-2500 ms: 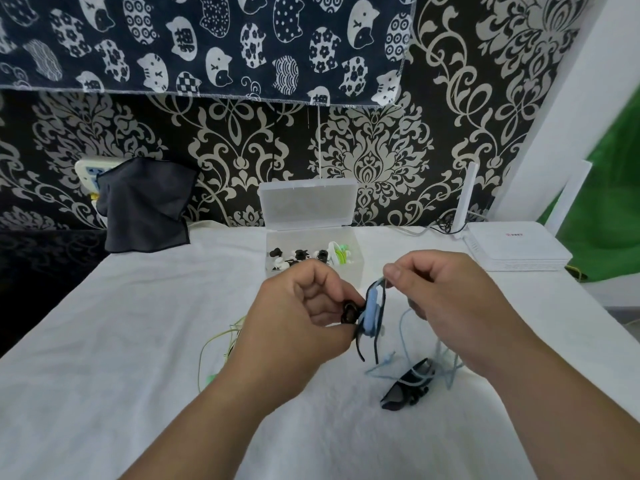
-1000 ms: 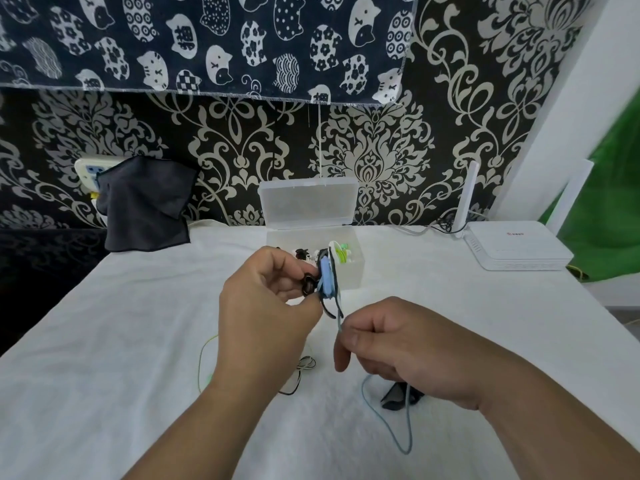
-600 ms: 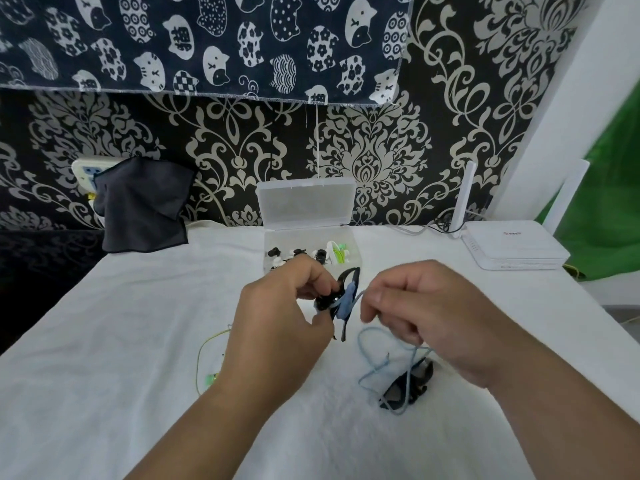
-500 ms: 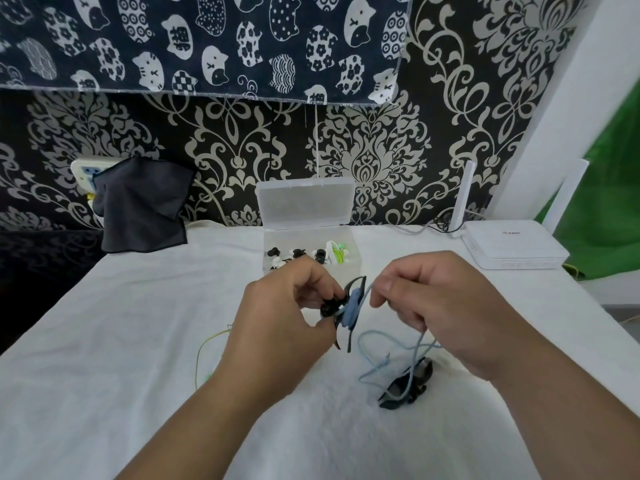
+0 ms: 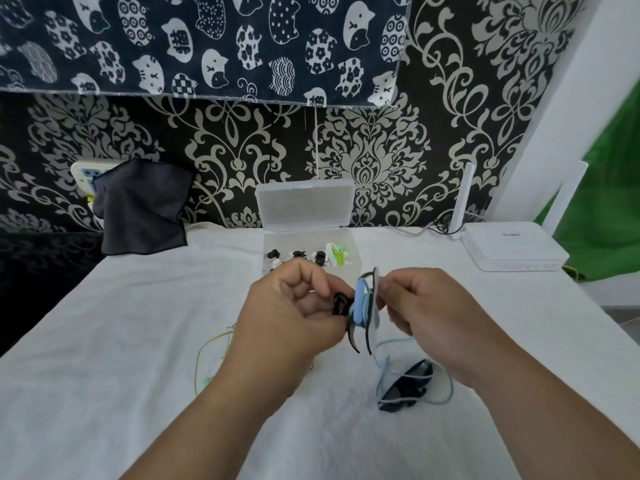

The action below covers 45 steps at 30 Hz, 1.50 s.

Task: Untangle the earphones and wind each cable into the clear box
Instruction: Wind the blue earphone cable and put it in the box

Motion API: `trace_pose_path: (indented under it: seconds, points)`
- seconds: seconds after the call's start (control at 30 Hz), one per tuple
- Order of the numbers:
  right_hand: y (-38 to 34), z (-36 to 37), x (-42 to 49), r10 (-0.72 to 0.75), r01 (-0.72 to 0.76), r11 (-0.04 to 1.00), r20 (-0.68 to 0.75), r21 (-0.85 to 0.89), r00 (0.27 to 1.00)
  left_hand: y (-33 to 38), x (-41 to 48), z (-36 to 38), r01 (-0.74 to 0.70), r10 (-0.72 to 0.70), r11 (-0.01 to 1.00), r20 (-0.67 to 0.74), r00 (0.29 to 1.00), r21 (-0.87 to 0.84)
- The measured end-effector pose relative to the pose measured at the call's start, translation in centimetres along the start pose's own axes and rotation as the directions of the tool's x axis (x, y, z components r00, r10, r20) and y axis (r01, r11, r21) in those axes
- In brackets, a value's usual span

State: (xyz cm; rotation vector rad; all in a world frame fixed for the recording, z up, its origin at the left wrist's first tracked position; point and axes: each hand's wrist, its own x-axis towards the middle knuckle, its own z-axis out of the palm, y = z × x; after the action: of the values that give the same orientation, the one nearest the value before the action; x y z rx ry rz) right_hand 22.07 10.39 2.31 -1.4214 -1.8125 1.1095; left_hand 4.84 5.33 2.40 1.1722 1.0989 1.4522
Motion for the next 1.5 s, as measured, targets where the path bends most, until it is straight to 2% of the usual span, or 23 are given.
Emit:
trace_pose_path:
  seconds: [0.17, 0.27, 0.33, 0.43, 0.57, 0.67, 0.73, 0.8, 0.93, 1.07, 1.17, 1.33, 1.5]
  points:
    - [-0.3, 1.3, -0.3, 0.042, -0.051, 0.998, 0.19, 0.043, 0.981, -0.1, 0.4, -0.3, -0.029, 0.018, 0.998, -0.206, 0.978, -0.05]
    - [-1.0, 2.2, -1.0, 0.014, -0.003, 0.999, 0.325, -0.034, 0.946, -0.2, 0.4, -0.5, -0.013, 0.004, 1.0, -0.286, 0.958, -0.029]
    - [-1.3, 2.5, -1.3, -0.009, 0.028, 0.999, 0.389, -0.042, 0.921, -0.4, 0.5, -0.9, -0.009, 0.018, 1.0, -0.316, 0.949, 0.029]
    - [-1.7, 1.8, -1.5, -0.045, 0.066, 0.997, 0.405, -0.036, 0.913, -0.2, 0.5, -1.2, -0.039, 0.087, 0.986, -0.301, 0.95, 0.164]
    - [-2.0, 1.5, -1.7, -0.063, 0.092, 0.995, 0.454, -0.042, 0.889, -0.4, 0.4, -1.1, -0.087, 0.222, 0.911, -0.303, 0.927, 0.403]
    - [-2.2, 1.7, -1.8, -0.114, 0.132, 0.991, 0.422, -0.013, 0.899, -0.6, 0.0, -0.9, -0.129, 0.32, 0.767, -0.201, 0.926, 0.628]
    - [-2.5, 1.1, -1.7, -0.165, 0.155, 0.986, 0.33, 0.055, 0.929, -0.6, -0.2, -0.8, -0.164, 0.347, 0.682, -0.118, 0.931, 0.713]
    - [-2.7, 0.3, -1.4, -0.18, 0.153, 0.979, 0.223, 0.135, 0.958, -0.5, -0.2, -0.9, -0.173, 0.34, 0.642, -0.075, 0.938, 0.747]
    - [-2.2, -0.9, -0.9, -0.159, 0.149, 0.965, 0.026, 0.217, 0.987, -0.4, 0.1, -1.2, -0.166, 0.265, 0.685, -0.03, 0.964, 0.71]
    - [-1.6, -1.0, -0.6, -0.138, 0.148, 0.976, -0.07, 0.158, 0.988, 0.0, 0.0, -1.1, -0.166, 0.163, 0.763, 0.063, 0.985, 0.625]
    - [-1.4, -1.0, -0.4, -0.109, 0.12, 0.99, -0.131, 0.078, 0.985, 0.3, -0.1, -0.7, -0.161, 0.126, 0.851, 0.104, 0.987, 0.499]
    - [-0.8, -0.5, -0.1, 0.009, -0.001, 0.997, -0.1, 0.075, 0.995, 0.2, 0.0, -0.6, -0.083, 0.054, 0.953, 0.105, 0.993, 0.291]
    - [-1.0, -0.2, -0.2, 0.065, -0.059, 0.993, -0.055, 0.099, 0.996, 0.3, -0.2, -0.3, -0.013, -0.008, 0.985, 0.122, 0.992, 0.174]
